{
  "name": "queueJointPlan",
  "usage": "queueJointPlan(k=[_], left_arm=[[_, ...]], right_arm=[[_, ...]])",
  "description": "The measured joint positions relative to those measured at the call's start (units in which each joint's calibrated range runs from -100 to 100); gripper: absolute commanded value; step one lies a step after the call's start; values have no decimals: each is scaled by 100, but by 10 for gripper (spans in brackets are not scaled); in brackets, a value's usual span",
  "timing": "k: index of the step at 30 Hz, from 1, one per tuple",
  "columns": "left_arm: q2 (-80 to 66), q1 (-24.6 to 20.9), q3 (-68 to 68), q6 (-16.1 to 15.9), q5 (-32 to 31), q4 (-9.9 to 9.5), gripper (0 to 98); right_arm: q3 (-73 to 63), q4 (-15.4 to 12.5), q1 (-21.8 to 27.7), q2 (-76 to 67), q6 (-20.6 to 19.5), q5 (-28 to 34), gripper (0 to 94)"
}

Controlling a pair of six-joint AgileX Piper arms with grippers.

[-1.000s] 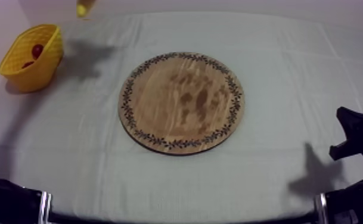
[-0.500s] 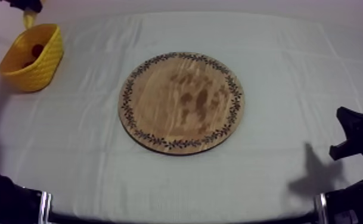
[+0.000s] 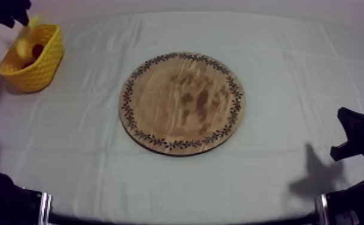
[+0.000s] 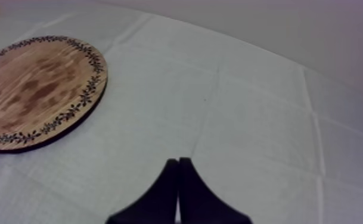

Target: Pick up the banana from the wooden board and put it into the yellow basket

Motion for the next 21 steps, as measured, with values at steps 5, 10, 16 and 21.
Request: queueJointPlan(k=[5, 10, 16, 21], left_arm=[[-321, -71, 164, 34, -51, 27, 719], [-900, -138, 414, 109, -56, 104, 684], [-1881, -166, 760, 205, -108, 186, 593], [-2740, -171, 1097, 254, -144, 265, 464]], right_arm=[[0, 0, 0, 0, 0, 7, 2], [0, 0, 0, 0, 0, 7, 2], [0, 0, 0, 0, 0, 7, 2], [0, 0, 0, 0, 0, 7, 2]])
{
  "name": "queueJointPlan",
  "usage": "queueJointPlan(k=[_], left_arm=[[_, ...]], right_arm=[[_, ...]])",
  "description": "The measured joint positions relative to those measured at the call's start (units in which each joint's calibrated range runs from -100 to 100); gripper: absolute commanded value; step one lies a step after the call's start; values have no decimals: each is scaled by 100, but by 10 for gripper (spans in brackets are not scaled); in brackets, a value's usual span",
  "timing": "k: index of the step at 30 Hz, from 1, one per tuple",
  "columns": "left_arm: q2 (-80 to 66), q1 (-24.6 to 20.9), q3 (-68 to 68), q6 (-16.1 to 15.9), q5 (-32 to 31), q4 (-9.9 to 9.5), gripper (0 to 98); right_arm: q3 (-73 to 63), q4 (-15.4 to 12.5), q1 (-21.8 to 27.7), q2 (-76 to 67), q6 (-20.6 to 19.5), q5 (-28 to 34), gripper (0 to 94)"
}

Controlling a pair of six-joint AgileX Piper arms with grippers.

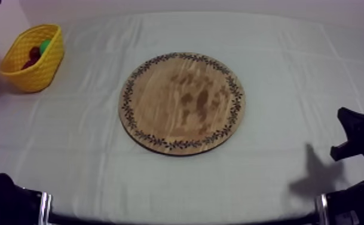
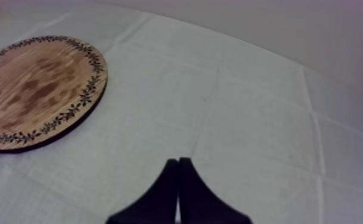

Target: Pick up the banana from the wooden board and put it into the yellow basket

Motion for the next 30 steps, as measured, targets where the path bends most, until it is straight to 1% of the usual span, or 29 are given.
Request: queueJointPlan(k=[5, 9, 11, 13, 16, 21, 26, 30], left_arm=[[-1103, 7, 534, 79, -188, 21, 294], [-1958, 28, 996, 132, -314, 21, 137], [-2444, 79, 1290, 170, -456, 28, 78], [-2940, 142, 1614, 212, -667, 54, 40], [-3637, 247, 2290, 279, -1120, 113, 14], [-4796, 318, 3626, 333, -2136, 194, 3], [-5803, 310, 5192, 279, -3151, 213, 1], [-6515, 410, 6470, 274, -3967, 188, 1]], right_arm=[[0, 0, 0, 0, 0, 0, 2], [0, 0, 0, 0, 0, 0, 2], [0, 0, 0, 0, 0, 0, 2], [0, 0, 0, 0, 0, 0, 2], [0, 0, 0, 0, 0, 0, 2], [0, 0, 0, 0, 0, 0, 2], [0, 0, 0, 0, 0, 0, 2], [0, 0, 0, 0, 0, 10, 2]])
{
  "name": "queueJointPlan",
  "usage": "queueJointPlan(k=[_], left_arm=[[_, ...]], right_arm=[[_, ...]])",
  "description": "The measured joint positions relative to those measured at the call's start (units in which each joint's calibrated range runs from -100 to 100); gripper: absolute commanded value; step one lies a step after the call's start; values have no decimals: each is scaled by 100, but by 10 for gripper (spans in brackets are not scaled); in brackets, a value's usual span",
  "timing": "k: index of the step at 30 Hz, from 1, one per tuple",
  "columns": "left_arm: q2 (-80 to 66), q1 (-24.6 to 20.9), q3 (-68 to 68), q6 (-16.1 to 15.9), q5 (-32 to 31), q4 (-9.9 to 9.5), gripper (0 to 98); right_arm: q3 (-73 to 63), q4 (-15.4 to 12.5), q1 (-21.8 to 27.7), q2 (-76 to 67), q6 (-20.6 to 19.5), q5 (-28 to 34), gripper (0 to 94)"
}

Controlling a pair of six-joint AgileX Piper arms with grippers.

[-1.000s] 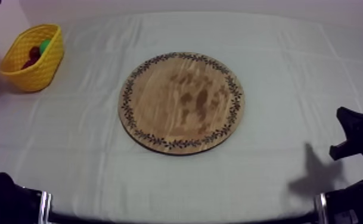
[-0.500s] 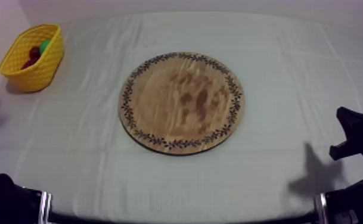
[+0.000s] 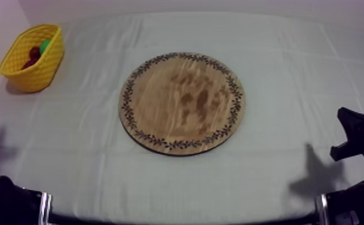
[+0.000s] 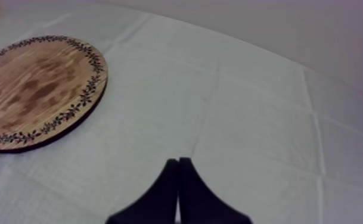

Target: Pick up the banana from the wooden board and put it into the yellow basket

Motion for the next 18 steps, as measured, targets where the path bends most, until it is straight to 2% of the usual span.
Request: queueJointPlan(k=[4, 10, 18], left_arm=[[-648, 56, 1218, 61, -702, -41, 0], [-1539, 66, 2795, 143, -1387, -57, 0], [-2468, 229, 4102, 166, -1525, -73, 0]], right_arm=[[0, 0, 0, 0, 0, -7, 2], [0, 0, 0, 0, 0, -7, 2], [0, 0, 0, 0, 0, -7, 2]])
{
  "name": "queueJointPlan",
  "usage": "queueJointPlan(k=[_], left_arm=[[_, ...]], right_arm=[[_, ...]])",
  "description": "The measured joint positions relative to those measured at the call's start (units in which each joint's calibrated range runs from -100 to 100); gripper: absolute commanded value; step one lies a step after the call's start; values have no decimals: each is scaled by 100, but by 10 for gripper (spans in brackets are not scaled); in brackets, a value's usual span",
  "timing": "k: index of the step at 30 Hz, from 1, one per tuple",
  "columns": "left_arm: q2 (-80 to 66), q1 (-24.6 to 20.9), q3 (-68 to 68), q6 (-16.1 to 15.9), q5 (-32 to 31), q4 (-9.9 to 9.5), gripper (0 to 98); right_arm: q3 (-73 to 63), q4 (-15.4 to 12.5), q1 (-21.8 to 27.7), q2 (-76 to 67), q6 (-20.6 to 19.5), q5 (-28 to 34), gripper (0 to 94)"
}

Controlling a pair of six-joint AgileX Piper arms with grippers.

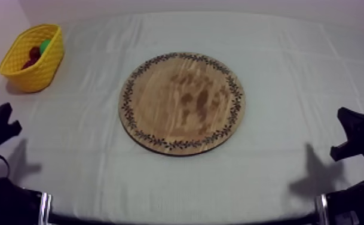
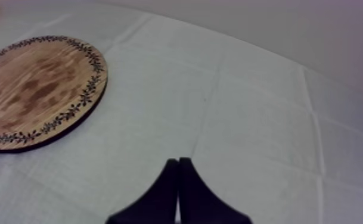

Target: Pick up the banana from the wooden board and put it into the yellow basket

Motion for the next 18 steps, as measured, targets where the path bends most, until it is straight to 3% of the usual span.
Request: queueJointPlan(k=[6, 12, 18], left_arm=[[-451, 130, 262, 76, -21, -194, 0], [-568, 155, 213, 75, 207, -242, 0], [-575, 160, 399, 513, -383, -375, 1]], right_arm=[[0, 0, 0, 0, 0, 0, 2], [0, 0, 0, 0, 0, 0, 2], [0, 0, 0, 0, 0, 0, 2]])
